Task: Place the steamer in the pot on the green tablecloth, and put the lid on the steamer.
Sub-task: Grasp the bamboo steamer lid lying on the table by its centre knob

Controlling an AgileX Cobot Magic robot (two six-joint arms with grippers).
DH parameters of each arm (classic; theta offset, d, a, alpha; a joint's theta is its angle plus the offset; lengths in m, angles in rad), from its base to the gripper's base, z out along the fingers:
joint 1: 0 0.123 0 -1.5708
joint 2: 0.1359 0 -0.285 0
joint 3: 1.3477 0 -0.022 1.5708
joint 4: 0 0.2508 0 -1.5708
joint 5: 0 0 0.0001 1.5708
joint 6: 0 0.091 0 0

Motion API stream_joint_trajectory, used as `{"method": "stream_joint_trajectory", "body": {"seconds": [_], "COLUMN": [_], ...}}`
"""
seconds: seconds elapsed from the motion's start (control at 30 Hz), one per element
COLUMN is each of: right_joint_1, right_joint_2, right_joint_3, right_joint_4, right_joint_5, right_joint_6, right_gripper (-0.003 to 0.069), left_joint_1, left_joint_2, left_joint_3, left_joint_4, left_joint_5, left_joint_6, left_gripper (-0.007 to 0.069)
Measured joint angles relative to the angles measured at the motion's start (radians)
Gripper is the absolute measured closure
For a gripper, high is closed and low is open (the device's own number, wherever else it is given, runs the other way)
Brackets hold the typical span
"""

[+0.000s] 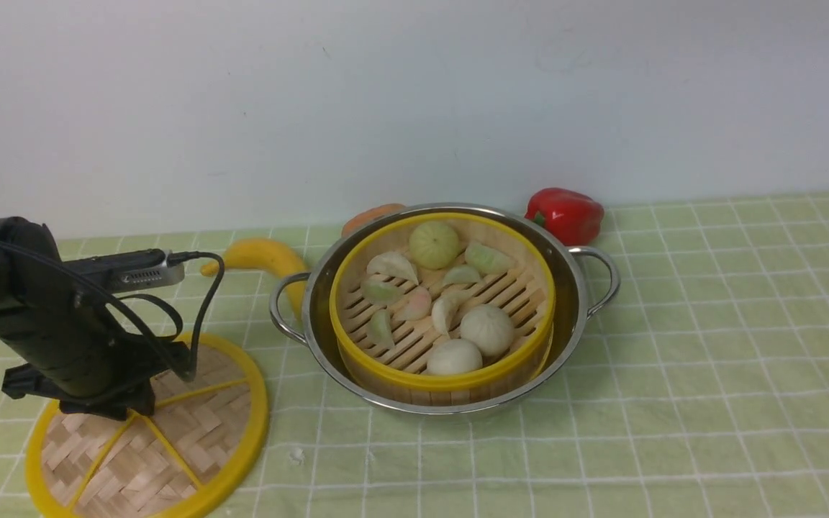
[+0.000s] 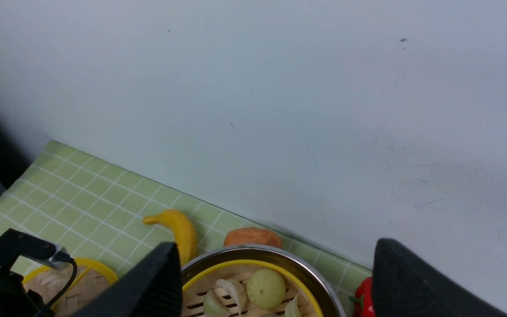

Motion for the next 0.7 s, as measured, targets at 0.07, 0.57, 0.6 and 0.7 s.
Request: {"method": "stream_joint_trajectory", "body": {"seconds": [0.07, 0.57, 0.6, 0.7], "right_joint_1": [0.0, 0.0, 0.0, 0.0], "right_joint_2": [-0.002, -0.389, -0.449, -0.588], "right_joint_3": [0.0, 0.363, 0.453, 0.664], "right_joint_4": [-0.002, -0.3, -0.326, -0.35], "right_joint_5": [0.0, -0.008, -0.007, -0.004], "right_joint_6": [0.0, 0.015, 0.029, 0.066], "right_gripper": [0.0105, 0.0105, 0.0105, 0.0105], "left_joint_1": [0.0, -0.015, -0.043, -0.147], "left_joint_2": [0.0, -0.127, -0.134, -0.115], "left_joint_3": [-0.004, -0.491, -0.579, -0.72], "left_joint_4": [-0.003, 0.223, 0.211, 0.141], "left_joint_5": [0.003, 0.453, 0.484, 0.504], "left_joint_6": [0.0, -0.022, 0.004, 0.064], "left_gripper": [0.0502, 0.0501, 0.0501, 0.0501]}}
